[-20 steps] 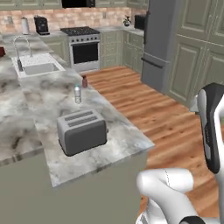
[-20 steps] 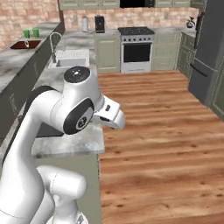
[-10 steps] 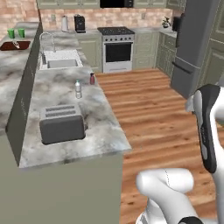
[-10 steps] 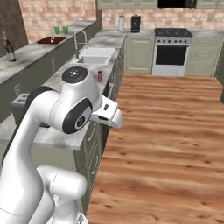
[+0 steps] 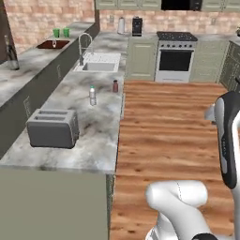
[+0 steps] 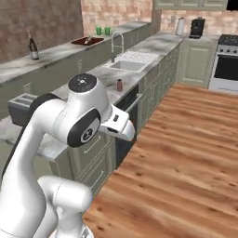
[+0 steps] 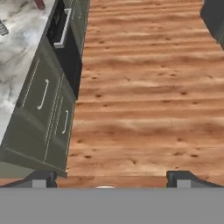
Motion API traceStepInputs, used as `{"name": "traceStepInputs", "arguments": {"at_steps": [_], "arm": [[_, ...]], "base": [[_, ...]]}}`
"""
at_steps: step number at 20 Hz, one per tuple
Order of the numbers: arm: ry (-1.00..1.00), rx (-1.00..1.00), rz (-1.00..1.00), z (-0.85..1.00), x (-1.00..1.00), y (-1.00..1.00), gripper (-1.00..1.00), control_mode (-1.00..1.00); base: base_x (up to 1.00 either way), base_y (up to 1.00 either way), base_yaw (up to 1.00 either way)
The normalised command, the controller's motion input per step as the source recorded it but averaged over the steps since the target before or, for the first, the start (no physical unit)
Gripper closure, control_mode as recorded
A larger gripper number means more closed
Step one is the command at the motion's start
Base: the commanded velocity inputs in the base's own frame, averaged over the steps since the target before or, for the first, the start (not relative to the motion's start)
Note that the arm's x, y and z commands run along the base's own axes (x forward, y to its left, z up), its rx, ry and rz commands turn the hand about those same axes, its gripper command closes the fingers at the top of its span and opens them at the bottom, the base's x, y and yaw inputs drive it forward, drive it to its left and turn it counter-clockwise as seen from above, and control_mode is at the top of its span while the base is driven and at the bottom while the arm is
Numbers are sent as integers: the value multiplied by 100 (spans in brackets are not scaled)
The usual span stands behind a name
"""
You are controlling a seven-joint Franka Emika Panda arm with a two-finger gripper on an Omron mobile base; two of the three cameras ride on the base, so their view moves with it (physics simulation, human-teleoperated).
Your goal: Place the drinks on the dining counter in a tight cluster.
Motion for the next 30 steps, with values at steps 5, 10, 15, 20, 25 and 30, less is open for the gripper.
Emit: {"name": "traceStepInputs", "arguments": {"at_steps": [5,10,15,20,25,30], "arm": [[0,0,0,0,0,0,-100,100],[0,0,0,0,0,0,-100,100],[0,0,0,0,0,0,-100,100],[0,0,0,0,0,0,-100,100],[0,0,0,0,0,0,-100,100],[0,0,0,0,0,0,-100,100]], "base": [[64,-47,83],[63,-64,78],[1,-100,53],[29,-90,66],[61,-83,69],[-8,-100,42]]}}
